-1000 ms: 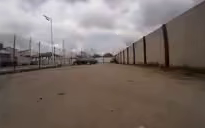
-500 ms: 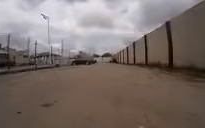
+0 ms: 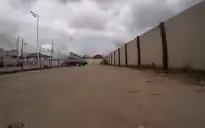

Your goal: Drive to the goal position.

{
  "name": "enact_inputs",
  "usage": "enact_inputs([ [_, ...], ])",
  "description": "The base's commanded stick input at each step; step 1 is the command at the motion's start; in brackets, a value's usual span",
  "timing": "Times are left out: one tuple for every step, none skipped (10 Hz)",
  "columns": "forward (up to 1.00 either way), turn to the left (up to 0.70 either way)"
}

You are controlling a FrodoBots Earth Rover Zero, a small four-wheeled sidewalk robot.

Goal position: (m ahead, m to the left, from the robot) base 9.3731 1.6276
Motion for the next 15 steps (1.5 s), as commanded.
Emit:
enact_inputs([
  [1.00, -0.10],
  [1.00, -0.25],
  [1.00, -0.14],
  [1.00, 0.00],
  [1.00, 0.00],
  [1.00, 0.00],
  [1.00, 0.00],
  [1.00, 0.00],
  [1.00, 0.00],
  [1.00, 0.00],
  [1.00, 0.00],
  [1.00, 0.00],
  [1.00, 0.00],
  [1.00, 0.00],
  [1.00, 0.00],
])
